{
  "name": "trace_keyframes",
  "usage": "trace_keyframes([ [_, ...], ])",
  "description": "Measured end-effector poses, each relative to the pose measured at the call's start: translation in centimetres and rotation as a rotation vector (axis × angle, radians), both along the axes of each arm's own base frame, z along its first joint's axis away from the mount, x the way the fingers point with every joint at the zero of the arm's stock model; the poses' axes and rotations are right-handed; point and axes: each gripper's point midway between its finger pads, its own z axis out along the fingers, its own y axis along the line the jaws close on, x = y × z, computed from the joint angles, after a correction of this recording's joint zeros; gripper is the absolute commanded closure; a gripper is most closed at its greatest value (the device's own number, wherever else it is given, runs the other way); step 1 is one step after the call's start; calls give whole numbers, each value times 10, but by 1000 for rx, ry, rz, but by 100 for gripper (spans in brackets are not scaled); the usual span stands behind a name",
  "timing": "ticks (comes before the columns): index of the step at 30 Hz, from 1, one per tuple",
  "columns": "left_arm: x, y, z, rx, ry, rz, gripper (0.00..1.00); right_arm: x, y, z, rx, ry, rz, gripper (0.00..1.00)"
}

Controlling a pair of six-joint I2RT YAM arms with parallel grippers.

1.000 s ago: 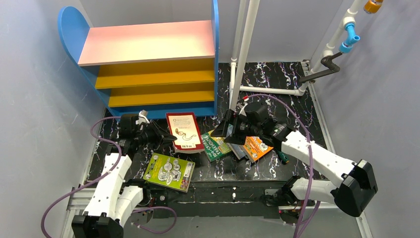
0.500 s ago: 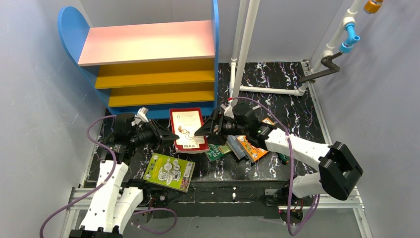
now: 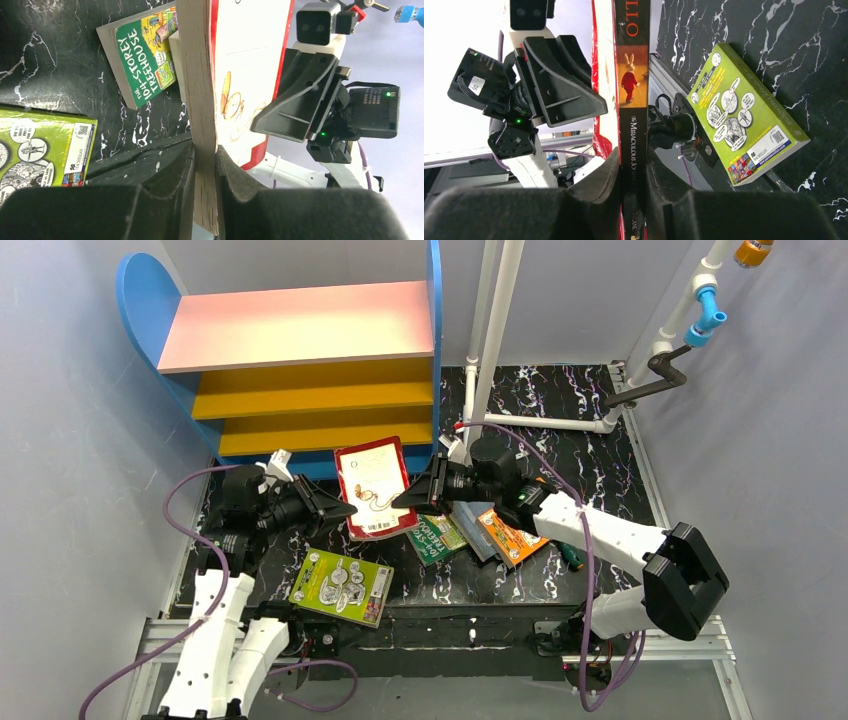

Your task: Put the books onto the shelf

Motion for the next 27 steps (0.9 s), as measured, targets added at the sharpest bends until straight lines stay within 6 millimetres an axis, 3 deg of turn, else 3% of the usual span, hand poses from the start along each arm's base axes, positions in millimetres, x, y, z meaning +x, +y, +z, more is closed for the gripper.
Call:
trace_keyframes([
  [3, 0, 2, 0, 21, -22, 0, 27, 1, 1, 6, 4, -25, 8, 99],
  [4, 0, 2, 0, 28, -26, -3, 14, 0, 1, 6, 0, -32, 11, 99],
  [6, -1, 3, 2, 39, -30, -4, 3, 1, 1, 6, -53, -53, 6, 99],
  [10, 2, 6, 11, 49, -48, 20, 2, 11, -9, 7, -228, -138, -50, 99],
  [17, 15, 10, 40, 92, -47, 71, 7, 28, -58, 8, -538, -367, -160, 99],
  [22, 17, -23, 58, 133, -46, -18, 7, 13, -77, -12, -830, -543, -118, 99],
  [27, 21, -61, 63, 164, -30, -83, 5, 4, -89, -27, -951, -630, -74, 99],
])
